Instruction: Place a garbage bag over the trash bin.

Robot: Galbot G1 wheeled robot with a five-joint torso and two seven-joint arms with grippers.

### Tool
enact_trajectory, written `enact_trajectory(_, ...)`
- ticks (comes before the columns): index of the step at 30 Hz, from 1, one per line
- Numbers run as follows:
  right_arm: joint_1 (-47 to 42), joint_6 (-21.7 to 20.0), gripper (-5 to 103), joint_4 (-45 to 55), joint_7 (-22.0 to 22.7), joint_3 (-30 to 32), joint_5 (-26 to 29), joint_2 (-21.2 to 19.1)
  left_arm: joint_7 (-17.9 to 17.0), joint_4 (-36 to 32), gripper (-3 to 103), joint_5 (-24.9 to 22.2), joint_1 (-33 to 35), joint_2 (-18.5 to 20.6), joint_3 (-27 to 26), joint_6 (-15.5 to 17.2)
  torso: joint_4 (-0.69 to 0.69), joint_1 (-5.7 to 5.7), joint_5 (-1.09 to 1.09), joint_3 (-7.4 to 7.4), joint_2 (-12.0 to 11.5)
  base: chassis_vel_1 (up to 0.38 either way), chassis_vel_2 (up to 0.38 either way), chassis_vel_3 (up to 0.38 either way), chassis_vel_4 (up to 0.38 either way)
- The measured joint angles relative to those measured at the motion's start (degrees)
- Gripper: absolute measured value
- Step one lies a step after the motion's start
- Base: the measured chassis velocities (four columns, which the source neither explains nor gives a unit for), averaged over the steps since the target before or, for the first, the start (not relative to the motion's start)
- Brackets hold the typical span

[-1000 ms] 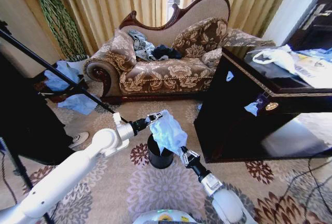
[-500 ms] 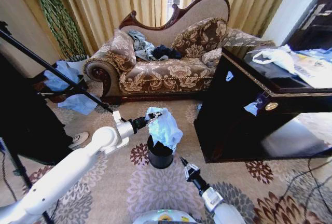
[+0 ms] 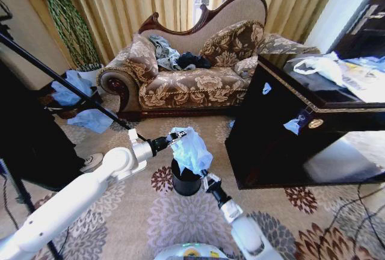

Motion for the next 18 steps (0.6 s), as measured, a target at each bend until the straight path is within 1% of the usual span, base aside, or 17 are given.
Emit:
enact_trajectory(3, 0.1, -0.5, 0, 1.6, 0.0, -0.1, 0.5, -1.0, 0.0, -0.1, 0, 0.0, -0.1, -0.2, 0.2, 0.0, 0.01, 0.00, 0.00, 0.00, 0.0, 0.000, 0.000, 0.000, 0.000)
enact_trajectory(9, -1.2, -0.4, 0, 4.4, -0.3, -0.4, 0.6, -1.7, 0.0, 0.1, 0, 0.3, -0.5, -0.6, 0.6, 0.0, 0.00, 0.00, 0.01, 0.00, 0.0, 0.000, 0.000, 0.000, 0.000)
enact_trajectory(12, -3.6, 1.0, 0, 7.4, -2.1, 1.5, 0.6, -3.6, 0.0, 0.4, 0, 0.4, -0.8, -0.8, 0.4, 0.0, 0.00, 0.00, -0.01, 0.00, 0.0, 0.000, 0.000, 0.000, 0.000)
enact_trajectory(13, -3.6, 1.0, 0, 7.4, -2.1, 1.5, 0.6, -3.6, 0.0, 0.4, 0, 0.4, -0.8, -0.8, 0.4, 0.0, 0.00, 0.00, -0.01, 0.00, 0.0, 0.000, 0.000, 0.000, 0.000)
enact_trajectory(16, -5.5, 2.7, 0, 9.1, -3.5, 3.8, 0.9, -5.1, 0.0, 1.0, 0, 0.7, -1.0, -1.8, 0.3, 0.0, 0.00, -0.01, 0.00, 0.00, 0.0, 0.000, 0.000, 0.000, 0.000)
enact_trajectory(18, -5.7, 2.8, 0, 9.3, -3.6, 3.8, 1.1, -5.2, 0.0, 1.1, 0, 0.9, -1.0, -2.1, 0.3, 0.0, -0.01, -0.01, 0.00, 0.00, 0.0, 0.000, 0.000, 0.000, 0.000)
